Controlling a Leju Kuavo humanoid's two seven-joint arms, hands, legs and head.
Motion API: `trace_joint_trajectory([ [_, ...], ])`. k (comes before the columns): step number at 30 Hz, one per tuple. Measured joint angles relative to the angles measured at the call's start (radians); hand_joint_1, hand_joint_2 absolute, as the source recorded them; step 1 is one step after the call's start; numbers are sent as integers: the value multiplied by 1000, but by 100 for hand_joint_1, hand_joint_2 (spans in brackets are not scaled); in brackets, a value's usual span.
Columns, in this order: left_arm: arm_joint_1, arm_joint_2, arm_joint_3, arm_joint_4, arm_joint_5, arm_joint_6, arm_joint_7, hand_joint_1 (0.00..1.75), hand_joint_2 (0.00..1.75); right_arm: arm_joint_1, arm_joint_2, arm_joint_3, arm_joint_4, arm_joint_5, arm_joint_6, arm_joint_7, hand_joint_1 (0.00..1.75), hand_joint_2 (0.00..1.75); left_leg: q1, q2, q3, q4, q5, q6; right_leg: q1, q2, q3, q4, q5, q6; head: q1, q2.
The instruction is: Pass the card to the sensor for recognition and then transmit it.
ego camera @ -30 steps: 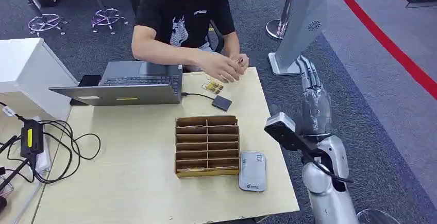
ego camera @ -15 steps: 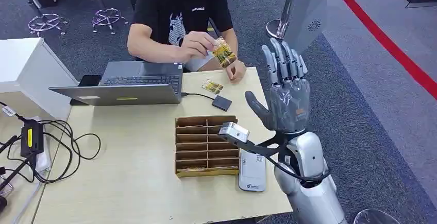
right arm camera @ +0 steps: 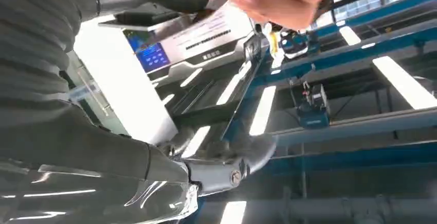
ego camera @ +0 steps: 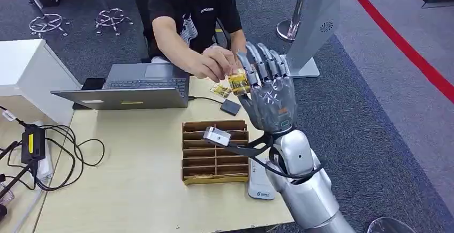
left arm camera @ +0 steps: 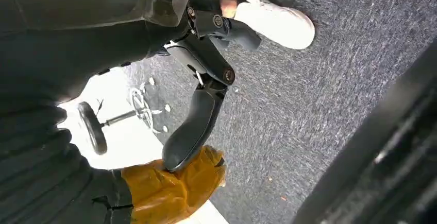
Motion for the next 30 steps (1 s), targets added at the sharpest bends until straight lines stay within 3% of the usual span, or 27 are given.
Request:
trace_joint_trajectory([
  [2, 0, 0, -3, 0, 0, -1, 0, 0, 175, 0, 5, 0, 12, -2, -2, -5, 175, 175, 0, 0, 0, 0, 0, 0, 0, 0, 0, 0, 0, 0, 0, 0],
  [21, 0, 0, -16, 1, 0, -5, -3, 0, 175, 3, 18, 3, 23, -17, -33, -36, 175, 175, 0, 0, 0, 0, 0, 0, 0, 0, 0, 0, 0, 0, 0, 0],
  [30, 1, 0, -14, 1, 3, 2, 0, 0, 175, 72, -2, -2, -42, -45, -50, -32, 175, 175, 0, 0, 0, 0, 0, 0, 0, 0, -1, 0, 0, 0, 0, 0],
])
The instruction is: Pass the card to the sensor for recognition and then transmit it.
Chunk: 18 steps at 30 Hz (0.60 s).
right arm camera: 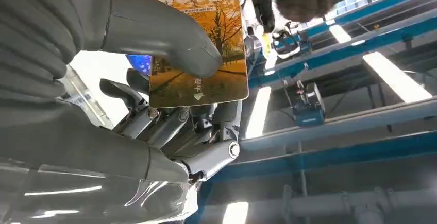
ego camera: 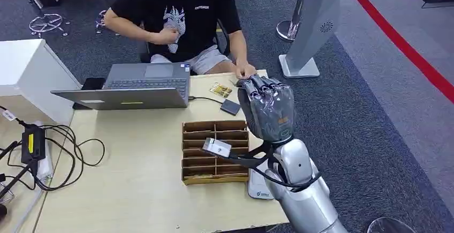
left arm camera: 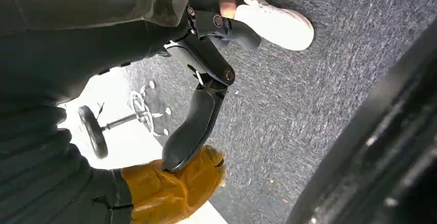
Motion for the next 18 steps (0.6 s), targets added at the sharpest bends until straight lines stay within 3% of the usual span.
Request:
trace_joint_trajectory([
  [5, 2, 0, 15, 0, 2, 12, 5, 0, 175, 73, -38, -64, -76, -85, 5, -26, 175, 175, 0, 0, 0, 0, 0, 0, 0, 0, 0, 0, 0, 0, 0, 0],
  [8, 3, 0, 26, 0, 5, 19, 8, 0, 175, 119, -51, -123, -126, -190, 18, -75, 175, 175, 0, 0, 0, 0, 0, 0, 0, 0, 0, -1, 0, 0, 0, 0],
  [12, 6, 0, 47, 0, 11, 28, 15, 0, 175, 183, -63, -222, -191, -405, 142, -187, 175, 175, 0, 0, 0, 0, 0, 0, 0, 0, 0, -1, 0, 0, 0, 0],
  [18, 7, 0, 81, 0, 20, 34, 16, 0, 175, 246, -104, -356, -216, -569, 336, -287, 175, 175, 0, 0, 0, 0, 0, 0, 0, 0, 0, -1, 0, 0, 0, 0],
])
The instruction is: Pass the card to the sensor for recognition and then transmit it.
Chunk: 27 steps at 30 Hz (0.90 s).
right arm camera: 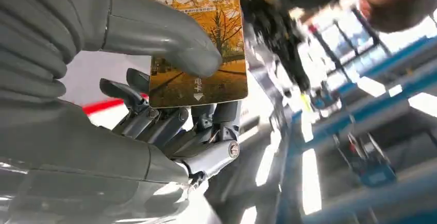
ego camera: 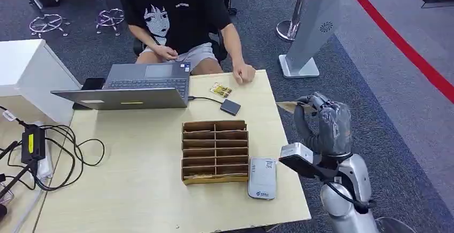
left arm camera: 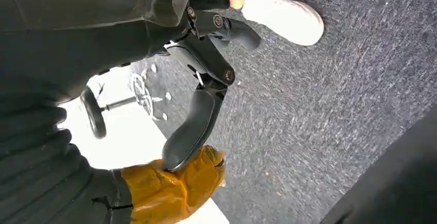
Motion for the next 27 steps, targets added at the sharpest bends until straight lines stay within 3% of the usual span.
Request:
trace_joint_trajectory([
  [4, 1, 0, 16, 0, 0, 7, 0, 0, 175, 36, -50, -46, 7, -77, 100, -61, 175, 175, 0, 0, 0, 0, 0, 0, 0, 0, 0, 0, 0, 0, 0, 0],
  [8, 1, 0, 28, 0, -1, 8, 0, 0, 175, 63, -92, -51, 23, -84, 162, -82, 175, 175, 0, 0, 0, 0, 0, 0, 0, 0, 0, 0, 0, 0, 0, 0],
  [16, 0, 0, 39, 0, -11, 8, 0, 0, 175, 68, -134, 20, 89, -10, 162, -42, 175, 175, 0, 0, 0, 0, 0, 0, 0, 0, 0, 0, 0, 0, 0, 0],
  [27, -1, 0, 39, 0, -19, 4, -2, 0, 175, -14, -138, 209, 271, 33, 158, -4, 175, 175, 0, 0, 0, 0, 0, 0, 0, 0, 0, 1, 0, 0, 0, 0],
])
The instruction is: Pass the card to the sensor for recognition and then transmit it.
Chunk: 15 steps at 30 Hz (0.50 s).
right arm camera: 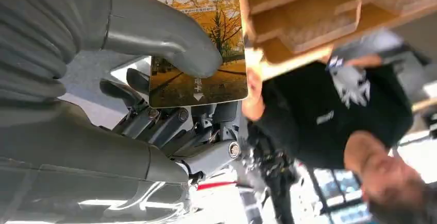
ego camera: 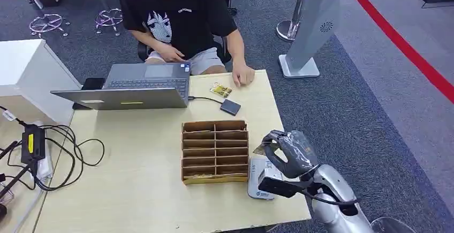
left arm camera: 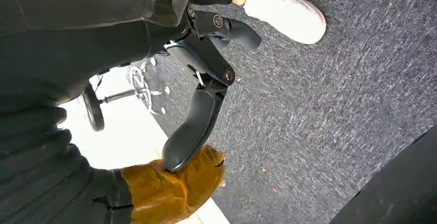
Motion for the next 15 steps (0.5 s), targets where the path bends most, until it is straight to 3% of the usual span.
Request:
trace_joint_trajectory([
  [7, 0, 0, 0, 0, 0, 0, 0, 0, 175, -48, 0, 87, 86, 67, -61, 63, 175, 175, 0, 0, 0, 0, 0, 0, 0, 0, 0, 0, 0, 0, 0, 0],
  [15, 0, 0, 5, 0, -1, 2, 0, 0, 175, -72, -2, 116, 122, 138, -128, 149, 175, 175, 0, 0, 1, 0, 0, 0, 0, 0, 0, 0, 0, 0, 0, 0],
])
